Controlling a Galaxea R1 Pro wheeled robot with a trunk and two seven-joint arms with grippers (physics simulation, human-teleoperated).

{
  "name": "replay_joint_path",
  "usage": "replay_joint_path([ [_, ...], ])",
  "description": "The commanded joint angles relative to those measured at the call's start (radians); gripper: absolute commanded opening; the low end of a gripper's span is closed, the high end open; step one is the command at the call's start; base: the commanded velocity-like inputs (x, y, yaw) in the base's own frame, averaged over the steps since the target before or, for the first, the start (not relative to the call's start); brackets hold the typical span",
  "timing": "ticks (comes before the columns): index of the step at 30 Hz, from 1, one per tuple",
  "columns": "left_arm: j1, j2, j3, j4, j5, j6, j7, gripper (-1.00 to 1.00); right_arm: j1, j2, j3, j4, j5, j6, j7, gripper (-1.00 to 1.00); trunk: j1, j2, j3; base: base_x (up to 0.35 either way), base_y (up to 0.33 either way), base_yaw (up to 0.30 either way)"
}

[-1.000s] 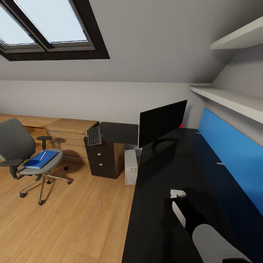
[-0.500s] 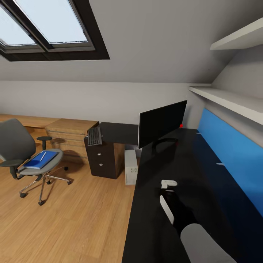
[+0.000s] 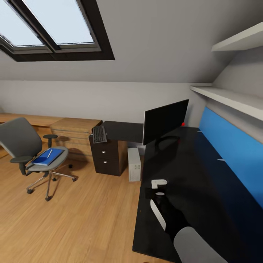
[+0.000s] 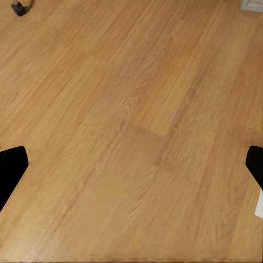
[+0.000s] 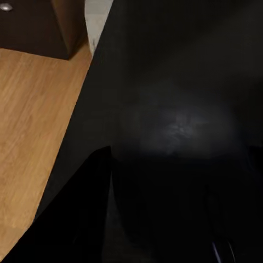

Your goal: In the bedroom, organize the workspace by keeping the computer under the desk, ensuring the monitor is on the desk, placing the keyboard on the desk next to the monitor, placing the mouse on the desk next to the keyboard, moving the folder from the swivel chair onto the desk next to the mouse, stacking the notebook on top of the folder with the pen on top of the notebook, and positioning the swivel chair next to the desk.

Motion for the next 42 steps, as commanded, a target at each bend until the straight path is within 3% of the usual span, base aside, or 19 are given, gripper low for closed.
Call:
replay_joint_path([
  [1, 0.000, 0.001, -0.008, 0.000, 0.010, -0.003, 0.007, 1.00, -0.001, 0.000, 0.003, -0.001, -0.013, -0.002, -0.006, -1.00, 0.000, -0.001, -0.001, -0.254, 0.235, -0.036],
  [7, 0.000, 0.001, -0.005, 0.001, 0.011, -0.002, 0.009, 1.00, 0.011, 0.000, 0.004, 0.003, -0.014, -0.028, -0.006, -1.00, 0.000, -0.001, -0.001, -0.102, 0.300, 0.002],
  [11, -0.001, 0.002, -0.004, 0.003, 0.011, 0.000, 0.011, 1.00, 0.027, 0.000, 0.011, 0.003, -0.012, -0.093, -0.007, -1.00, 0.000, -0.001, -0.001, -0.005, 0.322, 0.138],
  [15, 0.000, 0.003, -0.004, 0.003, 0.011, 0.001, 0.011, 1.00, 0.034, 0.000, 0.052, 0.003, -0.012, -0.141, -0.009, -1.00, 0.000, -0.001, -0.001, -0.001, 0.322, 0.241],
  [26, -0.001, 0.004, -0.005, 0.039, 0.011, 0.003, 0.010, 1.00, 0.036, 0.000, 0.075, 0.004, -0.013, -0.155, -0.008, -1.00, 0.000, -0.001, -0.001, 0.042, 0.323, 0.164],
  [42, -0.001, 0.009, -0.005, 0.050, 0.011, 0.002, 0.008, 1.00, 0.035, 0.000, 0.076, 0.003, -0.013, -0.155, -0.010, -1.00, 0.000, -0.001, -0.001, 0.289, 0.182, 0.001],
])
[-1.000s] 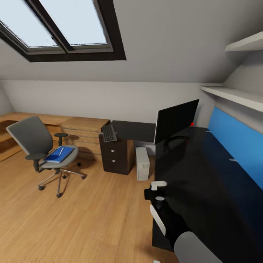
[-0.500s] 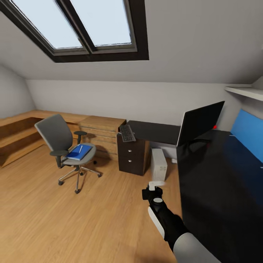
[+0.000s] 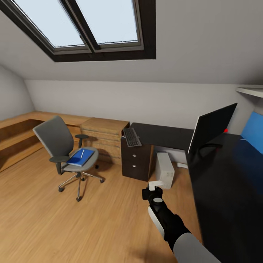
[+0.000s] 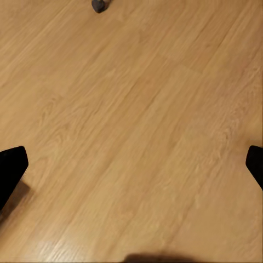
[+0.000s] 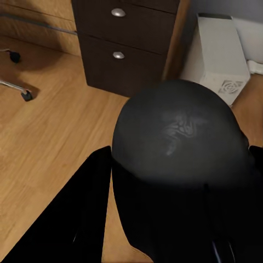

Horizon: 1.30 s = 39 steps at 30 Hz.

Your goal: In the bedroom, organize the workspace by keeping the computer under the desk, ensuring the monitor is on the desk, placing the keyboard on the desk next to the monitor, placing the mouse on the desk next to the keyboard, moving the folder from the swivel chair onto the desk next to the mouse, stacking the notebook on top of the folder with the pen on top of the notebook, and positioning the swivel chair next to the desk.

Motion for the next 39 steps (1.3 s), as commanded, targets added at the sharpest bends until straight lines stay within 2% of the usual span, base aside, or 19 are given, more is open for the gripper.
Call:
replay_joint_path([
  [1, 0.000, 0.001, -0.008, 0.000, 0.009, -0.004, 0.006, 1.00, 0.000, 0.000, 0.003, -0.001, -0.012, 0.002, -0.005, -1.00, 0.001, -0.001, -0.001, 0.320, 0.131, 0.000],
  [31, 0.000, 0.001, -0.008, 0.000, 0.009, -0.005, 0.006, 1.00, 0.000, 0.000, 0.002, -0.001, -0.012, 0.003, -0.005, -1.00, 0.001, -0.001, -0.001, 0.320, 0.131, 0.000],
  [39, 0.000, 0.001, -0.009, 0.001, 0.009, -0.005, 0.006, 1.00, 0.006, 0.000, 0.003, -0.002, -0.012, 0.002, -0.005, -1.00, 0.001, -0.001, 0.008, 0.325, 0.054, 0.000],
])
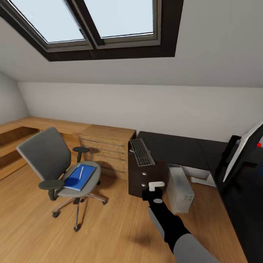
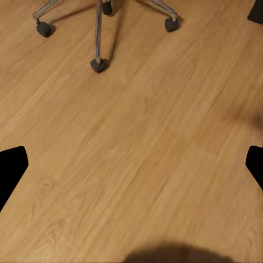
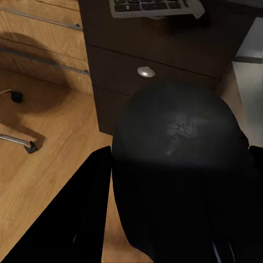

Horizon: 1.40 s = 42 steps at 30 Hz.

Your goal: In the bedroom, organize the workspace by keeping the computer under the desk, ensuring the monitor is on the desk, placing the keyboard on the desk next to the monitor, placing the mouse on the desk next to the keyboard, moving the folder from the swivel chair onto the desk next to the mouse, stacking the notebook on top of the folder with the pen on top of the notebook, and positioning the swivel chair next to the desk.

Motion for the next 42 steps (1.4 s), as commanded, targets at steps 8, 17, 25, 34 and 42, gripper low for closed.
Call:
replay_joint_path([
  [8, 0.000, -0.030, -0.022, -0.095, 0.006, 0.007, -0.001, 1.00, 0.143, 0.000, -0.001, -0.300, -0.005, 0.033, -0.125, -1.00, 0.001, -0.001, 0.011, 0.222, -0.060, 0.000],
  [17, 0.000, -0.100, -0.026, -0.740, 0.010, 0.704, -0.001, 1.00, 0.161, 0.000, -0.003, -0.337, -0.001, 0.037, -0.143, -1.00, 0.001, -0.001, 0.016, 0.315, -0.001, 0.000],
  [25, 0.000, -0.086, -0.018, -0.709, 0.006, 0.718, 0.006, 1.00, 0.161, -0.020, -0.006, -0.361, -0.003, 0.038, -0.144, -1.00, 0.001, -0.001, 0.016, 0.327, 0.000, 0.000],
  [34, 0.000, -0.085, -0.021, -0.707, 0.005, 0.625, 0.004, 1.00, 0.161, -0.044, -0.009, -0.392, -0.007, 0.064, -0.144, -1.00, 0.001, -0.001, 0.016, 0.327, -0.001, 0.000],
  [42, 0.000, -0.086, -0.022, -0.705, 0.005, 0.624, 0.004, 1.00, 0.161, -0.058, -0.009, -0.393, -0.007, 0.062, -0.143, -1.00, 0.001, -0.001, 0.016, 0.323, -0.097, 0.000],
])
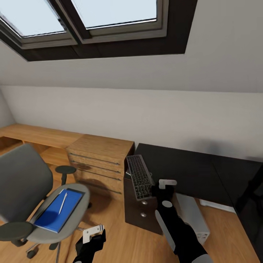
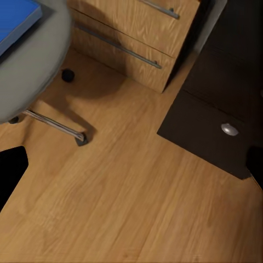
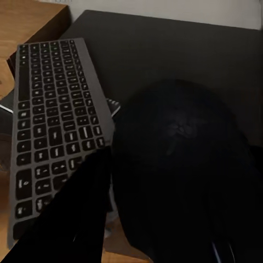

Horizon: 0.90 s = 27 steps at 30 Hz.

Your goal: In the bedroom, organize the workspace by keeping the computer under the desk, ensuring the monitor is on the desk, placing the keyboard on the desk next to the monitor, placing the mouse on the desk next to the keyboard, moving the folder from the swivel chair onto the desk next to the mouse, stacking the notebook on top of the folder with the pen on top of the notebook, and positioning the swivel chair next to the desk.

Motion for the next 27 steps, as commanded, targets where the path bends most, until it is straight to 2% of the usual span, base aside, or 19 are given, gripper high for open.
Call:
replay_joint_path([
  [1, 0.000, 0.000, -0.002, -0.002, 0.009, 0.004, 0.007, 1.00, -0.001, -0.002, 0.003, -0.001, -0.012, 0.001, -0.006, -1.00, 0.001, -0.001, -0.001, 0.311, -0.166, 0.000],
  [7, 0.000, 0.000, -0.002, -0.001, 0.009, 0.004, 0.007, 1.00, -0.001, -0.013, -0.006, -0.001, -0.013, 0.001, -0.003, -1.00, 0.001, -0.001, -0.001, 0.303, -0.187, 0.000],
  [12, 0.000, 0.001, -0.002, -0.001, 0.009, 0.004, 0.007, 1.00, -0.001, -0.018, -0.041, -0.001, -0.016, 0.003, 0.018, -1.00, 0.001, -0.001, -0.001, 0.301, -0.170, 0.000],
  [16, 0.000, 0.002, 0.002, -0.002, 0.011, 0.004, 0.007, 1.00, -0.001, -0.022, -0.122, 0.004, -0.015, 0.019, 0.158, -1.00, 0.001, -0.001, -0.001, 0.318, 0.008, 0.000],
  [17, 0.000, 0.002, 0.005, -0.003, 0.010, 0.004, 0.007, 1.00, -0.003, -0.033, -0.179, 0.040, -0.014, 0.050, 0.268, -1.00, 0.001, -0.001, -0.001, 0.312, 0.170, 0.000],
  [18, 0.000, 0.002, 0.005, -0.003, 0.011, 0.004, 0.007, 1.00, -0.005, -0.040, -0.191, 0.059, -0.014, 0.055, 0.293, -1.00, 0.001, -0.001, -0.001, 0.274, 0.168, 0.000],
  [23, 0.000, 0.003, 0.007, -0.006, 0.011, 0.003, 0.008, 1.00, -0.045, -0.062, -0.217, 0.197, -0.015, 0.056, 0.355, -1.00, 0.001, -0.001, -0.001, 0.100, 0.063, 0.000],
  [27, 0.000, 0.015, 0.014, -0.010, 0.011, 0.002, 0.009, 1.00, -0.117, -0.076, -0.221, 0.334, -0.016, 0.041, 0.369, -1.00, 0.001, -0.001, -0.001, 0.203, 0.061, 0.000],
])
